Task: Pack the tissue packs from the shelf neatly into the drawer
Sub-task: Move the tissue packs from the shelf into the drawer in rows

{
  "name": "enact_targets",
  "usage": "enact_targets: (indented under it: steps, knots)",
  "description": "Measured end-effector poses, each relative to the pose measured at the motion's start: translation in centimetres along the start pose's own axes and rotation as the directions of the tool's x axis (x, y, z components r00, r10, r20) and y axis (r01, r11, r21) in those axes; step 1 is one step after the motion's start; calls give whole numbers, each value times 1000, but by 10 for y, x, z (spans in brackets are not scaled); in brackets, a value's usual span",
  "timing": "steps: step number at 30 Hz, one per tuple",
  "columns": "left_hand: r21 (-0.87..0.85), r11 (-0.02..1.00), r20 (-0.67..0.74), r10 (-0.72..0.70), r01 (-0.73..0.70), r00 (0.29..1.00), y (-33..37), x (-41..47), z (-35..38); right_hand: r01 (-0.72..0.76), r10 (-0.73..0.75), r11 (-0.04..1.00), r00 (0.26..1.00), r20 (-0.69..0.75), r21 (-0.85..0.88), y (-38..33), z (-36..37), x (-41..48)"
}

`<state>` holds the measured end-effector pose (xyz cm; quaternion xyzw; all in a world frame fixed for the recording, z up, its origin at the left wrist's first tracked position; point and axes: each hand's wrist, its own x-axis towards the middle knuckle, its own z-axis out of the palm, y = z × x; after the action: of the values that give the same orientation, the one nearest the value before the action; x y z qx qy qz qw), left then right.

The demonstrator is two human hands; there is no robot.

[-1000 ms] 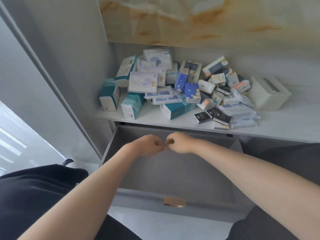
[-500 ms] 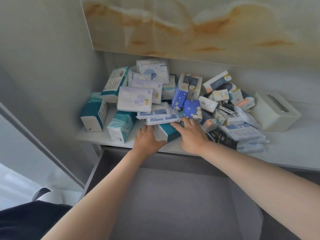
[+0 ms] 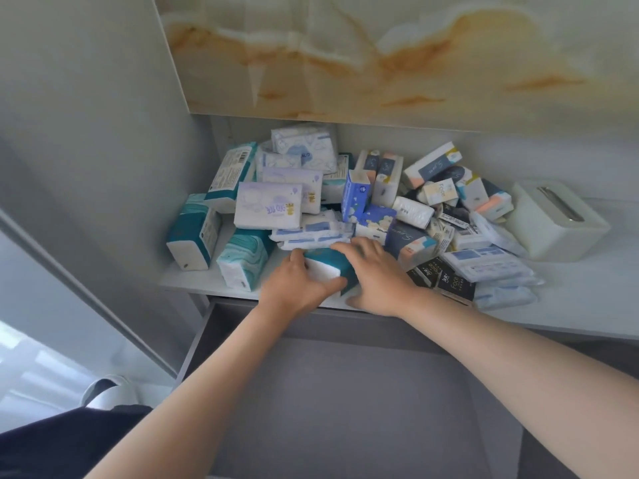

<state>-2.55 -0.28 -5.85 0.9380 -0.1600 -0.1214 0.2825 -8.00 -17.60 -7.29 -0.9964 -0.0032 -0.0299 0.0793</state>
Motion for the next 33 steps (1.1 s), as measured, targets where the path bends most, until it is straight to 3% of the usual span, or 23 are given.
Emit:
enact_targets:
  steps: [4,9,12,18,24,30,33]
  knots:
    - [104,990,-66,97,-90,993,-3,-22,-15,11,-7,995,999,-42,97,-15,-6,-10]
    - [-109,940,19,328,-324,944,-25,-43,-29,-7,22,979,997,-69,203,-30,-29,-21]
    - [-167,916,-50,362,-365,931,-33,-48,-38,-12,9,969,1000,14,245,-46,-37,-26]
    - [-123,957,188,283,-264,941,-60,-47,-84,-188,-6,856,928,373,482,-84,-49,-25]
    - [-35,984,200,179,-175,963,-116,-60,-77,-414,135,749,859,494,516,-138,6,-8]
    - [202,978,252,-3,-50,968,-179,-44,-51,-705,381,498,701,603,504,-173,76,5]
    - [213,977,231,-57,7,971,-200,-35,-39,-772,459,353,636,621,529,-190,103,13]
